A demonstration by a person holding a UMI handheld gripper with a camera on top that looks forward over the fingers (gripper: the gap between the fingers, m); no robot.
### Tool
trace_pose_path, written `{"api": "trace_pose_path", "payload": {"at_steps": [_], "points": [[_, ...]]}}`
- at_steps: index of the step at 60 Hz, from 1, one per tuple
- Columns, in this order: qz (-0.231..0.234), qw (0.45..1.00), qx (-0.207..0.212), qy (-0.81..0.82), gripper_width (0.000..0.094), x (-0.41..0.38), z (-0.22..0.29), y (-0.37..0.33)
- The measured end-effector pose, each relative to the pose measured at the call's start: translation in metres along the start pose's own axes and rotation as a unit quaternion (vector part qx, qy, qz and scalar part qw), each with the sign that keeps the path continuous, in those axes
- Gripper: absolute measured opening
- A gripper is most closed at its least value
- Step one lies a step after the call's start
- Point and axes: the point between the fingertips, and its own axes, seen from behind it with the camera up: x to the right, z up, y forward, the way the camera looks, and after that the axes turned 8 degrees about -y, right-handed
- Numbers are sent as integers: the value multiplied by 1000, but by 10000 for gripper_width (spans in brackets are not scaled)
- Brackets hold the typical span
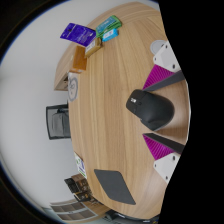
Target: Arrange mouse
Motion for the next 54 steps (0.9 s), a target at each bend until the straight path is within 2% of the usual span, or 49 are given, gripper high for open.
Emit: {"api": "trace_pose_path", "payload": {"at_steps": [33,37,39,40,43,47,54], "points": [[-1,1000,-1,-10,852,-13,25,36],[-12,1000,-1,-12,760,-7,25,37],[-23,1000,0,-14,666,-1,25,38],[-28,1000,2,-14,581,1,25,39],[-29,1000,5,-1,483,3,26,39],[-31,999,-4,8,403,5,24,37],[-37,999,5,8,284,7,26,37]]}}
